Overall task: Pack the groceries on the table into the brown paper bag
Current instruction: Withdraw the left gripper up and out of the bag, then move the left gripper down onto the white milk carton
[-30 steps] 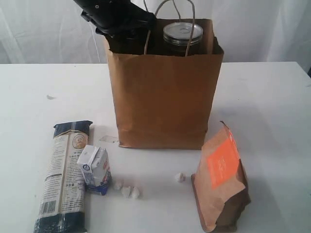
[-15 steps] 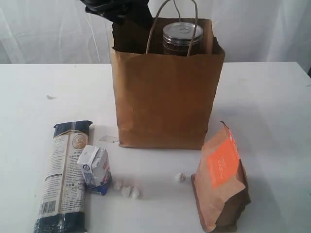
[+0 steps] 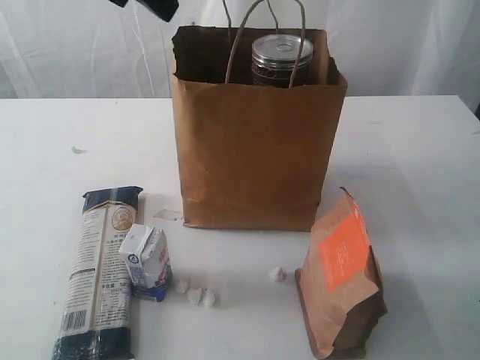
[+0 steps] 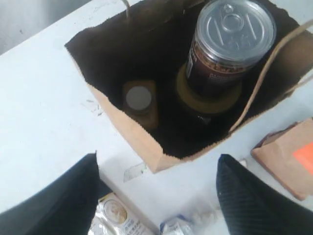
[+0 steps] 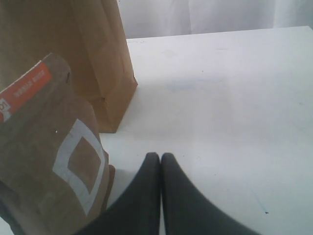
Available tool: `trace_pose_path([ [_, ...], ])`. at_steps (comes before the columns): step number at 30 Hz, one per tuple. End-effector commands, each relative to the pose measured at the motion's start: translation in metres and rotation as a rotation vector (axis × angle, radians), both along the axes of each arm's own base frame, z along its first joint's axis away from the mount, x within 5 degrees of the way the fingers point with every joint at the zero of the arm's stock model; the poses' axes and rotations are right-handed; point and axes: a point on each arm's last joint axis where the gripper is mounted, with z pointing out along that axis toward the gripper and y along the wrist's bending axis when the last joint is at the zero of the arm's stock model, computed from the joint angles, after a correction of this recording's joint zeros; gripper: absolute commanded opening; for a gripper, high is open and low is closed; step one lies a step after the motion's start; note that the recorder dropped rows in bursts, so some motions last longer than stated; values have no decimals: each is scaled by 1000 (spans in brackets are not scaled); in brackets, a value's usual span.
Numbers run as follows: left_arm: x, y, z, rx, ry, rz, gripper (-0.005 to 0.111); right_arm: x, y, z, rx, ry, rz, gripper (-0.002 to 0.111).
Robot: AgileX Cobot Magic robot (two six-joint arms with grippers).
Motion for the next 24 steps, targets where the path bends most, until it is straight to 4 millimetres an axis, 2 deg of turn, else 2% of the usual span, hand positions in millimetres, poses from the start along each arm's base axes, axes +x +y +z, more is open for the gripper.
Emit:
trace_pose_path([
  [1, -24, 14, 14, 18, 35, 18, 66, 0, 0, -1, -1, -2, -7, 0],
  [3, -33, 18, 21, -6, 23, 31, 57, 0, 0, -1, -1, -2, -7, 0],
  [5, -40, 22, 28, -33, 16, 37, 52, 0, 0, -1, -1, -2, -7, 0],
  [8, -54, 22, 34, -101, 39, 6, 51, 0, 0, -1, -1, -2, -7, 0],
  [10, -61, 22, 27, -118, 88, -17, 51, 0, 0, -1, -1, -2, -7, 0],
  [16, -73, 31, -33, 14, 261, 8, 51, 0, 0, -1, -1, -2, -7, 0],
  [19, -83, 38, -75, 91, 384, 18, 51, 0, 0, -1, -1, -2, -7, 0],
  [20, -85, 39, -82, 104, 405, 20, 51, 0, 0, -1, -1, -2, -7, 0],
  [21, -87, 40, -99, 127, 447, 26, 51, 0, 0, -1, -1, -2, -7, 0],
  [22, -87, 40, -108, 128, 452, 33, 51, 0, 0, -1, -1, -2, -7, 0],
  [24, -84, 39, -138, 123, 457, 59, 56, 0, 0, -1, -1, -2, -7, 0],
])
